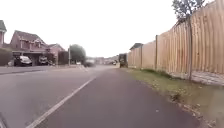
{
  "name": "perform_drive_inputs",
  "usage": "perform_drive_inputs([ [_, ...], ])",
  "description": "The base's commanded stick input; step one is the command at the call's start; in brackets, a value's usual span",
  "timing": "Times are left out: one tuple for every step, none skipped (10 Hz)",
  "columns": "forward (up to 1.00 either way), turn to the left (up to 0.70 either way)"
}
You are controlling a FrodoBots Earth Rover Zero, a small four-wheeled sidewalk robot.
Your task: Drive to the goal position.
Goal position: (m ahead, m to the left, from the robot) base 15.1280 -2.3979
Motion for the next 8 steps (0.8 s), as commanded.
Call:
perform_drive_inputs([
  [1.00,0.00],
  [1.00,0.00],
  [1.00,0.00],
  [1.00,0.00],
  [1.00,0.00],
  [1.00,0.00],
  [1.00,0.00],
  [1.00,0.00],
])
